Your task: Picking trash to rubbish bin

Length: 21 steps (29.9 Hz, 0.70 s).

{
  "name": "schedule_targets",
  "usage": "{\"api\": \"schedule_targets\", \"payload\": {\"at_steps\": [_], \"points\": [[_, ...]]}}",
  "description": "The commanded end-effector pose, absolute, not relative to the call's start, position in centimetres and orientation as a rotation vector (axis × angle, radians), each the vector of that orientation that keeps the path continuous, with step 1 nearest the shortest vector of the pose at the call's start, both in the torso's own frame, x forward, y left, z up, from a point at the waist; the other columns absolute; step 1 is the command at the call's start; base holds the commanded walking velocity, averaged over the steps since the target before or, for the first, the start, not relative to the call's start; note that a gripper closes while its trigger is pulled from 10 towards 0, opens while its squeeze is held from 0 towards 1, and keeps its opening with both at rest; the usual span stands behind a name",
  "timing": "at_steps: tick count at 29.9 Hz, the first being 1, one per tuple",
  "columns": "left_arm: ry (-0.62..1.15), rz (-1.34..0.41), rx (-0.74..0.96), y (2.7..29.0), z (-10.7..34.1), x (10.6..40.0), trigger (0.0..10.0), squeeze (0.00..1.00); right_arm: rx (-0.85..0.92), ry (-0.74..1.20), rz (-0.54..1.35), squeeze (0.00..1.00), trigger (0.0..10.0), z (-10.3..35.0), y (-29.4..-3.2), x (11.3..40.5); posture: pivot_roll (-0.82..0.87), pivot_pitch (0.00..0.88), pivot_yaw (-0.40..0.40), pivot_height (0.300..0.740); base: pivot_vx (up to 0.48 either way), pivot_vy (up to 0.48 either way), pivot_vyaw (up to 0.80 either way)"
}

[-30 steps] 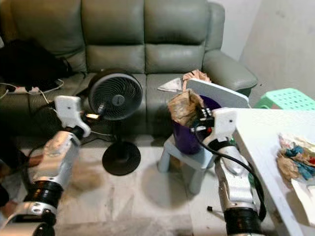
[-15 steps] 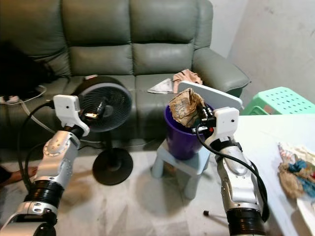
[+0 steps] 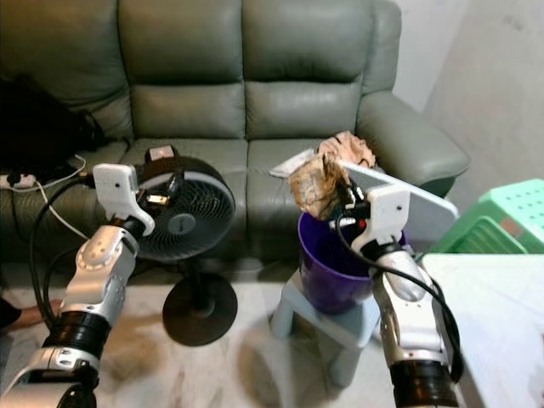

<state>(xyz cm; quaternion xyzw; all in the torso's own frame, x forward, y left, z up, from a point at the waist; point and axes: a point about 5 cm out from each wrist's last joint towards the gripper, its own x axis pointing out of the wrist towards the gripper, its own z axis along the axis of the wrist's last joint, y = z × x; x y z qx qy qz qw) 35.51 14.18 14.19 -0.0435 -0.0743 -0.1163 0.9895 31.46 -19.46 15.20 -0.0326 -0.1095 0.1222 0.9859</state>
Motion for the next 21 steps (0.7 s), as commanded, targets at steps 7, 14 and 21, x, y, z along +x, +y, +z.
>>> {"api": "schedule_targets", "payload": {"at_steps": [7, 14, 21], "points": [[-0.162, -0.284, -0.063, 13.6, 13.8, 34.7, 10.0, 0.0, -0.088, -0.169, 0.245, 0.0, 10.0, 15.4, -19.0, 32.9, 0.02, 0.011, -0.036, 0.715, 0.0, 0.0, 0.0], [-0.167, -0.342, -0.065, 11.6, 13.2, 33.6, 10.0, 0.0, -0.098, -0.136, 0.213, 0.0, 10.0, 16.1, -18.4, 34.9, 0.04, 0.028, -0.062, 0.715, 0.0, 0.0, 0.0], [-0.183, -0.436, -0.077, 8.9, 12.9, 31.4, 10.0, 0.0, -0.039, -0.096, 0.211, 0.0, 10.0, 16.5, -16.8, 37.2, 0.07, 0.069, -0.078, 0.715, 0.0, 0.0, 0.0]]}}
